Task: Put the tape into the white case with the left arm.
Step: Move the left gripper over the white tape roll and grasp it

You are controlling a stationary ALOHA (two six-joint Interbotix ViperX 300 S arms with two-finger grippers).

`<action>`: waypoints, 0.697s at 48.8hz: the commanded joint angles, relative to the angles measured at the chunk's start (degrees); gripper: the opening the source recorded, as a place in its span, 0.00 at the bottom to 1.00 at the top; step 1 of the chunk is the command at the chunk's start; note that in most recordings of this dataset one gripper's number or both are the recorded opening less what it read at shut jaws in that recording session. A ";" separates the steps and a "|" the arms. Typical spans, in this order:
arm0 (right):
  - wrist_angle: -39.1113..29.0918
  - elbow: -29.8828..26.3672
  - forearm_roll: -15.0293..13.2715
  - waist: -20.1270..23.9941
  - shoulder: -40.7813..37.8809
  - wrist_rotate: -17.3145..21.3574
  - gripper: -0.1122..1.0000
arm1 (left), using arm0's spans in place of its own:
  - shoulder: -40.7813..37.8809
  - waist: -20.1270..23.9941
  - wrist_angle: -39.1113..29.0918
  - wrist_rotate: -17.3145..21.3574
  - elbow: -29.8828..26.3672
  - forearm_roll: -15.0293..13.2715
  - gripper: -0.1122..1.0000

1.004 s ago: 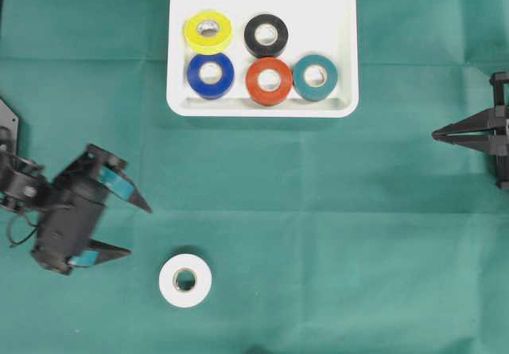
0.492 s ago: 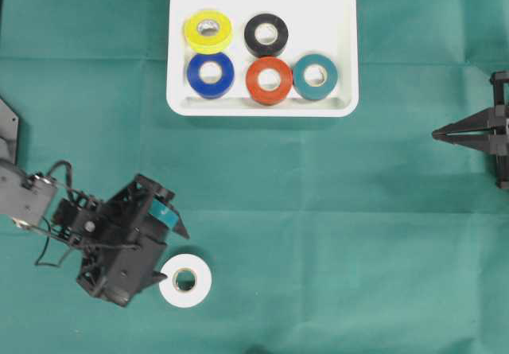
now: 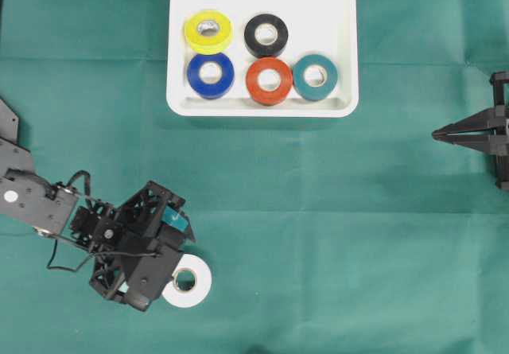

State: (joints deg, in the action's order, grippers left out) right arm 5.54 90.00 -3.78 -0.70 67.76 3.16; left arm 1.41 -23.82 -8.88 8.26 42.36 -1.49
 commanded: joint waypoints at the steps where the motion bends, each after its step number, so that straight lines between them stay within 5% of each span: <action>1: 0.62 -0.62 0.00 -0.09 -0.44 0.09 0.02 | -0.26 0.26 0.88 0.09 -1.41 0.00 0.85; 34: 0.70 -0.70 0.00 -0.09 -0.44 0.09 0.02 | -10.72 1.32 2.11 0.35 -6.77 0.09 0.85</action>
State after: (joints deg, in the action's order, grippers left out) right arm 5.63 90.00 -3.78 -0.70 67.76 3.16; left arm -10.02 -22.76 -7.21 8.61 36.56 -1.49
